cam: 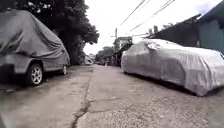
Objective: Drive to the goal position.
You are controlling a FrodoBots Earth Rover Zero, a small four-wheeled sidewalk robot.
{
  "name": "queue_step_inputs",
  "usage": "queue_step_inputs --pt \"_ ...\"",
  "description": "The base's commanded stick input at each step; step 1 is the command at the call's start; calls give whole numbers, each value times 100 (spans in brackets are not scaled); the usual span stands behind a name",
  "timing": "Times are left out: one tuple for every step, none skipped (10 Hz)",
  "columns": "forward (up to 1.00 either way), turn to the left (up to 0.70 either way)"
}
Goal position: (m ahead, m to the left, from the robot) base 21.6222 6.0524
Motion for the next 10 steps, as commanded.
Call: queue_step_inputs --pt "100 18" --pt "100 0" --pt "100 0" --pt "100 13" --pt "100 12" --pt "100 0" --pt "100 0" --pt "100 0" --pt "100 12" --pt "100 0"
